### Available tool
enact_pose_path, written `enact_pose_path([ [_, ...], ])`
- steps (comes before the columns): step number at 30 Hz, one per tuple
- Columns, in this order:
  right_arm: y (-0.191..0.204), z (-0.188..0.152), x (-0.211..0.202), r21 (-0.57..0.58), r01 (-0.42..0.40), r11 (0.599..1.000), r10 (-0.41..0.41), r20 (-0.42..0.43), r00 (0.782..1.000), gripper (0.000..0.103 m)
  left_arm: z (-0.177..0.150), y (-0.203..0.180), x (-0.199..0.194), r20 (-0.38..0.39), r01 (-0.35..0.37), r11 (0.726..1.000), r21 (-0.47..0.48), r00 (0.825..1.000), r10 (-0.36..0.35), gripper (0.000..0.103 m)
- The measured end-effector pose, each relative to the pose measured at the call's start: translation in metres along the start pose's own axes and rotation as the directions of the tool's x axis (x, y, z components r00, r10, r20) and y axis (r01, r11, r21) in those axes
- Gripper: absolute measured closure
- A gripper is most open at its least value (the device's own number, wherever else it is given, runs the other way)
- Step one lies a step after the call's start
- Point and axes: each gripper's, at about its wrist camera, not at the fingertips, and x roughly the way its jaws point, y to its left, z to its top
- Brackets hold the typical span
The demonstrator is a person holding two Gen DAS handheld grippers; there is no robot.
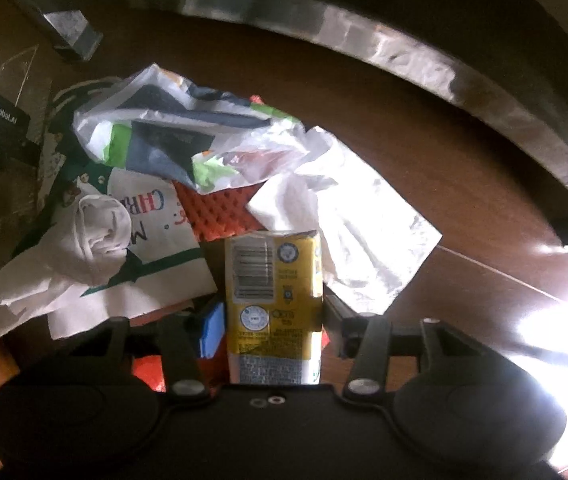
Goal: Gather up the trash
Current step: 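Grasp the clear plastic blister pack with the left tool while the right tool grasps the yellow juice carton, then lift the blister pack and juice carton over the teal trash bin with both tools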
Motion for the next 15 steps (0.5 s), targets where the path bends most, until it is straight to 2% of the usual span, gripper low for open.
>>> enact_pose_path([
  [4,-0.004,-0.009,-0.022,-0.002,0.004,1.0,-0.004,0.027,1.0,0.054,-0.006,0.002,-0.013,0.0,0.011,1.0,0.012,1.0,-0.011,0.062],
  [9,-0.013,-0.024,-0.057,0.014,0.003,1.0,-0.003,0.065,0.998,0.054,-0.028,0.017,-0.044,0.046,0.0,0.998,0.06,0.999,-0.003,0.062],
  [15,-0.023,-0.036,-0.113,0.015,-0.003,1.0,0.001,0.157,0.988,0.055,-0.056,0.043,-0.096,0.115,-0.002,1.0,0.023,0.993,0.0,0.062],
])
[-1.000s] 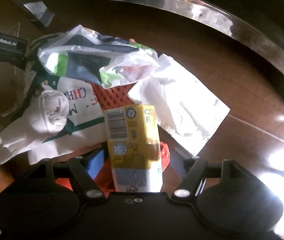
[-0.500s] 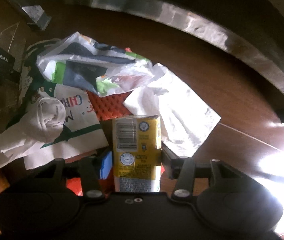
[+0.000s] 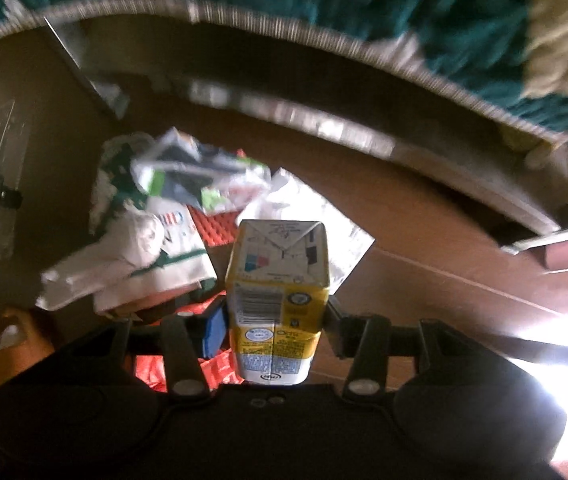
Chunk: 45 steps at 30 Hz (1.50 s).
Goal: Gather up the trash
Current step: 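Lift the blister pack and juice carton over the teal trash bin with both tools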
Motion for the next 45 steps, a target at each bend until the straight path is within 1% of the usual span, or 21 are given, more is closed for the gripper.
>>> enact_pose_path([
  [4,-0.007,0.003,-0.054,0.003,-0.005,1.0,0.004,0.083,0.997,0.055,-0.008,0.018,-0.042,0.055,0.015,0.999,-0.052,0.998,-0.012,0.062],
  [8,-0.011,0.001,-0.113,0.02,-0.01,1.0,0.007,0.164,0.986,0.055,-0.003,0.031,-0.094,0.124,0.022,0.996,-0.084,0.992,-0.012,0.062],
  [12,-0.016,-0.003,-0.162,0.043,-0.012,0.999,0.002,0.229,0.973,0.055,0.006,0.048,-0.147,0.208,0.019,0.994,-0.106,0.978,0.003,0.062],
  [14,-0.02,-0.006,-0.187,0.046,-0.011,0.999,-0.002,0.263,0.965,0.055,0.012,0.05,-0.177,0.257,0.019,0.995,-0.102,0.966,0.008,0.062],
  [17,-0.027,-0.009,-0.229,0.048,-0.005,0.999,-0.011,0.318,0.948,0.055,0.017,0.048,-0.225,0.326,0.03,0.997,-0.072,0.945,-0.005,0.062],
  [19,-0.034,-0.013,-0.256,0.047,-0.001,0.999,-0.016,0.362,0.932,0.055,0.02,0.044,-0.256,0.357,0.044,0.999,-0.03,0.934,-0.03,0.062],
  [20,-0.037,-0.016,-0.272,0.045,0.004,0.999,-0.021,0.39,0.92,0.055,0.02,0.041,-0.274,0.379,0.048,0.999,-0.008,0.925,-0.042,0.062],
  [24,-0.053,-0.033,-0.335,0.025,0.052,0.998,-0.058,0.506,0.861,0.055,0.012,0.016,-0.333,0.453,0.043,0.996,0.076,0.889,-0.073,0.062],
  [27,-0.071,-0.046,-0.377,0.041,0.05,0.998,-0.065,0.556,0.829,0.055,0.003,-0.008,-0.377,0.488,0.052,0.989,0.139,0.865,-0.114,0.062],
  [28,-0.076,-0.051,-0.391,0.038,0.054,0.998,-0.066,0.576,0.815,0.055,-0.001,-0.015,-0.39,0.497,0.058,0.985,0.161,0.858,-0.132,0.062],
  [30,-0.086,-0.063,-0.419,0.025,0.077,0.997,-0.076,0.614,0.786,0.055,-0.009,-0.034,-0.417,0.512,0.07,0.975,0.212,0.842,-0.172,0.062],
  [33,-0.104,-0.079,-0.457,0.037,0.079,0.996,-0.084,0.655,0.751,0.055,-0.025,-0.074,-0.449,0.529,0.081,0.951,0.299,0.815,-0.236,0.062],
  [36,-0.12,-0.097,-0.487,0.059,0.093,0.994,-0.108,0.687,0.719,0.055,-0.04,-0.115,-0.48,0.52,0.102,0.918,0.384,0.797,-0.307,0.062],
  [39,-0.132,-0.112,-0.51,0.058,0.149,0.987,-0.146,0.705,0.694,0.055,-0.056,-0.16,-0.508,0.489,0.127,0.868,0.479,0.783,-0.385,0.062],
  [40,-0.137,-0.118,-0.518,0.063,0.162,0.985,-0.158,0.711,0.685,0.055,-0.061,-0.178,-0.516,0.482,0.132,0.852,0.507,0.776,-0.407,0.062],
  [42,-0.147,-0.127,-0.53,0.079,0.168,0.983,-0.173,0.719,0.673,0.055,-0.072,-0.209,-0.534,0.472,0.135,0.82,0.556,0.761,-0.445,0.062],
  [45,-0.165,-0.14,-0.55,0.122,0.188,0.974,-0.217,0.732,0.646,0.055,-0.092,-0.255,-0.564,0.459,0.142,0.77,0.622,0.73,-0.506,0.062],
])
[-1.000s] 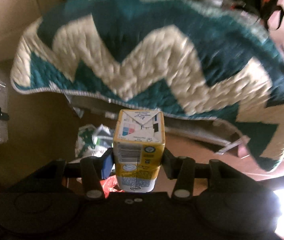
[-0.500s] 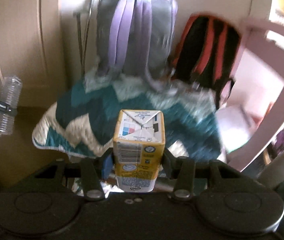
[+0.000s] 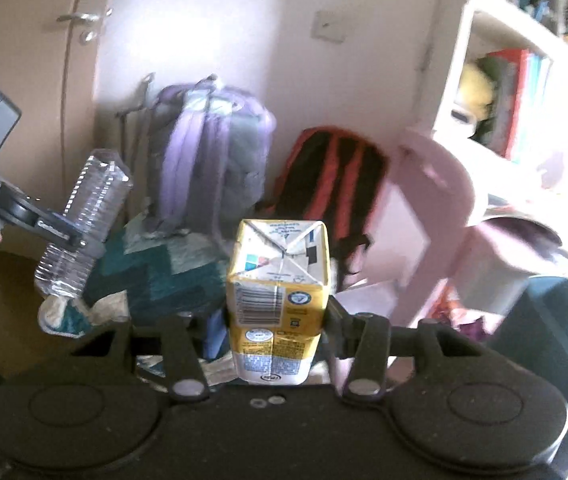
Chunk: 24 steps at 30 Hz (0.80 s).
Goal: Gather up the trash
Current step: 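Lift the blister pack and juice carton over the teal trash bin with both tools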
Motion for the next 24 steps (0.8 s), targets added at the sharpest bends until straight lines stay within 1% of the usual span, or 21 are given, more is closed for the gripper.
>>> enact_pose_path([
  [3,-0.03,0.006,-0.017,0.036,0.051,0.998,-0.052,0.024,0.998,0.055,0.026,-0.049,-0.009,0.034,0.052,0.997,0.06,0.998,-0.054,0.062],
  [6,-0.063,0.014,-0.031,0.076,0.113,0.991,-0.117,0.048,0.992,0.055,0.055,-0.103,-0.018,0.071,0.094,0.987,0.127,0.992,-0.104,0.062],
  [9,-0.094,0.02,-0.047,0.108,0.172,0.979,-0.18,0.068,0.981,0.055,0.076,-0.153,-0.028,0.104,0.135,0.973,0.189,0.982,-0.156,0.062],
  [12,-0.128,0.02,-0.061,0.137,0.227,0.964,-0.239,0.078,0.968,0.055,0.1,-0.204,-0.036,0.118,0.178,0.952,0.249,0.97,-0.213,0.062],
  [15,-0.161,0.013,-0.069,0.175,0.279,0.944,-0.294,0.065,0.954,0.055,0.116,-0.251,-0.034,0.117,0.215,0.927,0.306,0.958,-0.261,0.062],
  [18,-0.192,0.003,-0.076,0.214,0.326,0.921,-0.343,0.044,0.938,0.055,0.125,-0.298,-0.029,0.11,0.246,0.9,0.36,0.947,-0.303,0.061],
  [20,-0.209,-0.005,-0.079,0.24,0.349,0.906,-0.365,0.027,0.931,0.055,0.129,-0.327,-0.021,0.092,0.271,0.884,0.382,0.94,-0.328,0.061],
  [22,-0.225,-0.015,-0.074,0.259,0.357,0.897,-0.369,-0.004,0.929,0.054,0.133,-0.354,-0.009,0.06,0.294,0.871,0.394,0.937,-0.344,0.061],
  [24,-0.236,-0.028,-0.068,0.276,0.356,0.893,-0.36,-0.036,0.932,0.054,0.134,-0.378,0.006,0.03,0.295,0.862,0.412,0.941,-0.336,0.061],
])
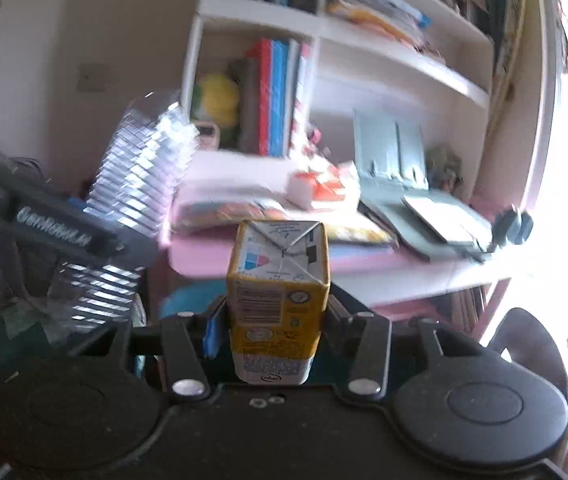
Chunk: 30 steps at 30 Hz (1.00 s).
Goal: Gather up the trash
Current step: 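Lift the blister pack and juice carton over the teal trash bin with both tools, then open both tools to drop the blister pack and carton into the bin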
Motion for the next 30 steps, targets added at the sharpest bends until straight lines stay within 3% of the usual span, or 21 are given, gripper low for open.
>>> enact_pose_path([
  [7,-0.018,-0.027,0.035,0.009,-0.022,1.0,0.023,-0.122,0.992,0.054,0.007,-0.032,0.074,-0.111,-0.007,1.0,0.031,0.994,0.01,0.061],
  [15,-0.026,-0.043,0.062,0.046,-0.036,0.998,0.045,-0.213,0.976,0.054,-0.004,-0.034,0.127,-0.222,-0.006,1.0,0.003,0.975,0.006,0.06],
  [18,-0.026,-0.046,0.065,0.051,-0.044,0.998,0.055,-0.228,0.972,0.053,-0.007,-0.031,0.137,-0.242,-0.007,1.0,0.0,0.97,0.007,0.058],
  [21,-0.022,-0.045,0.064,0.028,-0.032,0.999,0.038,-0.23,0.972,0.051,-0.011,-0.025,0.143,-0.264,0.004,0.999,-0.041,0.964,-0.014,0.05],
  [26,-0.016,-0.048,0.059,0.033,-0.027,0.999,0.034,-0.231,0.972,0.05,-0.015,-0.017,0.138,-0.247,0.026,0.995,-0.091,0.968,-0.047,0.037],
  [30,-0.015,-0.045,0.053,0.031,-0.019,0.999,0.025,-0.217,0.976,0.048,-0.017,-0.011,0.121,-0.22,0.027,0.995,-0.096,0.974,-0.048,0.037],
])
